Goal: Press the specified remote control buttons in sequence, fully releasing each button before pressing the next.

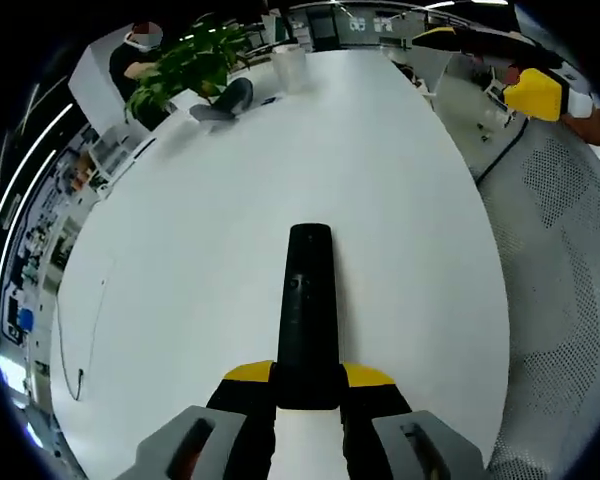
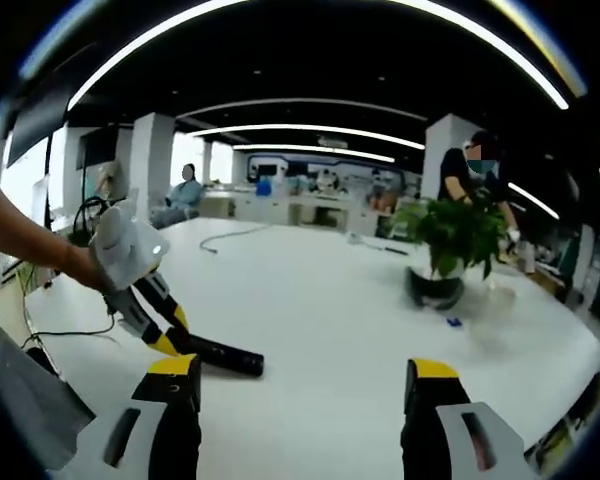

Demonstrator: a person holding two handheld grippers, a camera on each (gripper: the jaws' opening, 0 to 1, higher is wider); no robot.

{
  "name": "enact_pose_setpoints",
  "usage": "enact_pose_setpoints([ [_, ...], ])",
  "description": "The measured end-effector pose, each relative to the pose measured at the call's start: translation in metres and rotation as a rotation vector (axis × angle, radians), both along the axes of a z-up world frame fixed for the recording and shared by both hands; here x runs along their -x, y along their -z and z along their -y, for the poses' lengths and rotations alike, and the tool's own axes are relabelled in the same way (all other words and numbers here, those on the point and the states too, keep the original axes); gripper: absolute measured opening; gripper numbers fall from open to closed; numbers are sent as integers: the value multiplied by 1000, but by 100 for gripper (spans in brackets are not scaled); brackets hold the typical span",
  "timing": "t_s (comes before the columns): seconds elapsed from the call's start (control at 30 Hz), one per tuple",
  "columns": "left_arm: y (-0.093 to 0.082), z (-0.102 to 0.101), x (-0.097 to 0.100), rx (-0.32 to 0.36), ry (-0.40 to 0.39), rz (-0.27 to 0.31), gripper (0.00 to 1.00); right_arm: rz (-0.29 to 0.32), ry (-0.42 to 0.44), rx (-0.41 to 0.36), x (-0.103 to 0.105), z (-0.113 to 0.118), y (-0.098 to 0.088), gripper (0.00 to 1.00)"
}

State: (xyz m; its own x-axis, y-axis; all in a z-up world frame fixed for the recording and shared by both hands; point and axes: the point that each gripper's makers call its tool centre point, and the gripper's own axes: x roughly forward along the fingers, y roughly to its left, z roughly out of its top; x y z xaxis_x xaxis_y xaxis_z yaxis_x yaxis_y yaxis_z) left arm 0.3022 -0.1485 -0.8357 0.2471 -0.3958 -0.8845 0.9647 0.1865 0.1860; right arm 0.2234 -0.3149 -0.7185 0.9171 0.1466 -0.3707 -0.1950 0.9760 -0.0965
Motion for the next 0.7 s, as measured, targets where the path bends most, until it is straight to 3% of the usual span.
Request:
enact_pose_setpoints([
  [0.4,-2,-3,-41,-47,12,27,23,-2,8,12,0,3,1,78],
  [0.7,4,-10,-58,-83,19,33,23,-26,7,20,1,1,6,78],
])
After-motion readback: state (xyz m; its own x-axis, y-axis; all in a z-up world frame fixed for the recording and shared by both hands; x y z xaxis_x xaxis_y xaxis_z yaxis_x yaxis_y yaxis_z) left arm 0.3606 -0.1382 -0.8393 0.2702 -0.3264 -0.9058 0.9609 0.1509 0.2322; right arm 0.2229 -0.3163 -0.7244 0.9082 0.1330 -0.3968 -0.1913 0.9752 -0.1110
